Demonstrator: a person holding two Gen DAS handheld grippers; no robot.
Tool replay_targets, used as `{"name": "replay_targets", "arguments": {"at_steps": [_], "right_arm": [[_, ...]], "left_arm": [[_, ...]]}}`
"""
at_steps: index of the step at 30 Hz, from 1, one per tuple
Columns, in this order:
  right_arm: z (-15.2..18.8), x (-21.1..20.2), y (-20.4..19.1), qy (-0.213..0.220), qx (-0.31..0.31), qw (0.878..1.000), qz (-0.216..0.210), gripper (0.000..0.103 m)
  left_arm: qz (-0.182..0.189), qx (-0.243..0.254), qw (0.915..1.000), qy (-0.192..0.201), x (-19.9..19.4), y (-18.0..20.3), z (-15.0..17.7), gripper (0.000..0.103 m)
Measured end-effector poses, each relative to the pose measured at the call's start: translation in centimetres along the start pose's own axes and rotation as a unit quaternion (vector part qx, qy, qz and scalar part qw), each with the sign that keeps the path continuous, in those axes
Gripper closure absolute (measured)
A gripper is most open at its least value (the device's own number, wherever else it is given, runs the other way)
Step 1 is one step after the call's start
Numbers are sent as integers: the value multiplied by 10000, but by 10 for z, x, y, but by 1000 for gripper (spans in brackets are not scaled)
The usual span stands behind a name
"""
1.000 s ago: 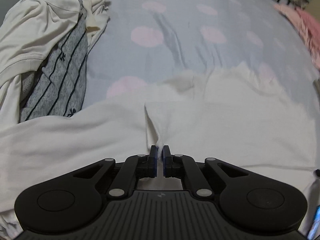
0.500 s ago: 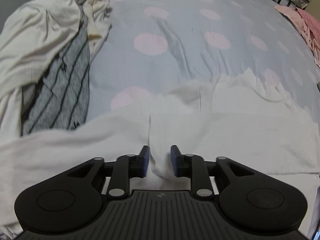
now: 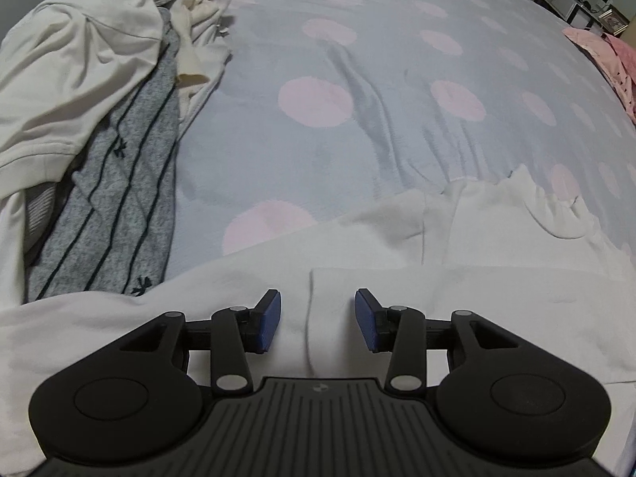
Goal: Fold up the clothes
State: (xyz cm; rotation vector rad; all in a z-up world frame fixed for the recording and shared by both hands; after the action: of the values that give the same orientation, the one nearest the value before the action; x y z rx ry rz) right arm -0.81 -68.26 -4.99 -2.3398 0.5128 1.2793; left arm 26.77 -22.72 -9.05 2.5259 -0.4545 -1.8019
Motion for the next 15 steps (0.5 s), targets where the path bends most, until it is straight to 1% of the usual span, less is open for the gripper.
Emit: {"name": "replay_targets", "arguments": {"at_steps": [3, 5, 7, 8, 9, 10, 12, 15], "right_arm": [[-9, 11, -5, 23, 279, 9993, -258, 69], [-11, 22, -11, -102, 363, 9986, -377, 70], [-10, 35, -20, -308, 262, 9986, -331, 70], [-9, 41, -24, -392, 184, 9987, -263, 74], [-8, 46, -28, -454, 61, 9988, -152, 80], [-7, 50, -32, -507, -56, 9987, -64, 91], [-4, 54, -37, -527, -282, 9982, 103, 100], [-7, 48, -38, -443, -294, 9982, 260, 102]], "left_arm": [[63, 19, 10000, -52, 2, 3, -1, 64], [76, 48, 9999, -95, 4, 4, -1, 64], [58, 68, 9999, -123, 6, 3, -1, 64], [50, 75, 9999, -136, 7, 3, -1, 64], [44, 78, 9998, -151, 7, 2, -1, 64], [38, 82, 9998, -166, 8, 1, -1, 64], [23, 81, 9998, -171, 8, -2, -1, 64], [6, 49, 9998, -167, 7, -6, -2, 64]]}}
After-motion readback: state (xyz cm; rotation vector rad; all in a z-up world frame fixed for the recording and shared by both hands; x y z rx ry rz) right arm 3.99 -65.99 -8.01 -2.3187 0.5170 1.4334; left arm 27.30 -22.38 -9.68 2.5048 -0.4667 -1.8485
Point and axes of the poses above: each gripper's, at about its wrist camera, not at the fingertips, and x roughly the way its jaws point, y to its right, z to its underside, the point moved 2 cm from there along x, roughly the way its jaws point, and after that the axes turned 13 degrees about -x, right-handed, at the moved point
